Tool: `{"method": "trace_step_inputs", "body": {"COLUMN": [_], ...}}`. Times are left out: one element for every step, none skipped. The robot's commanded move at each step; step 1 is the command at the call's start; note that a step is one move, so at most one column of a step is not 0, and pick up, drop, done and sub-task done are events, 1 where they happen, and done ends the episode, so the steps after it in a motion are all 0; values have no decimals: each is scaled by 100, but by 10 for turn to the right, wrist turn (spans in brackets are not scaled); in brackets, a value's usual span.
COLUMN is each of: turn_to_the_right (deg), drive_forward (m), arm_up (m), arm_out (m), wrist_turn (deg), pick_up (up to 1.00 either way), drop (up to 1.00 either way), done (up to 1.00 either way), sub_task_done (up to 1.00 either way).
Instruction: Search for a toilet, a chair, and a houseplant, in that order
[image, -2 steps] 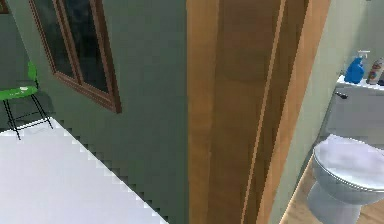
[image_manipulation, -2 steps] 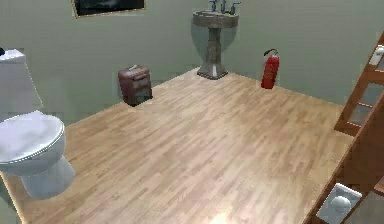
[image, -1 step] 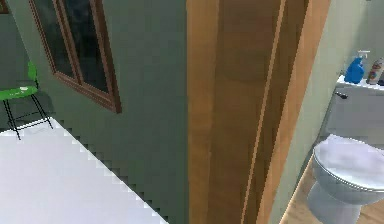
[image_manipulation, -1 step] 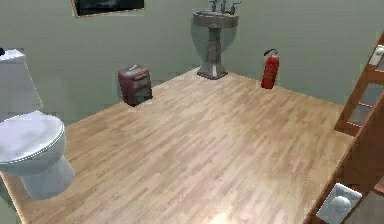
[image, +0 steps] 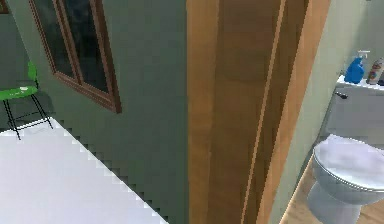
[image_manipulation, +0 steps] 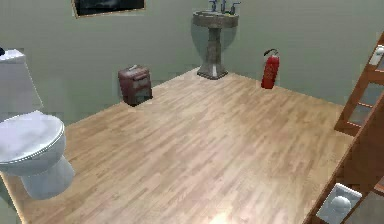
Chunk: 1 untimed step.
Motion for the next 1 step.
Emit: {"method": "trace_step_inputs", "body": {"turn_to_the_right": [-450], "drive_forward": [0], "arm_up": [0], "arm_out": [0], "wrist_turn": [0], "pick_up": [0], "drop": [0], "done": [0], "sub_task_done": [0]}}
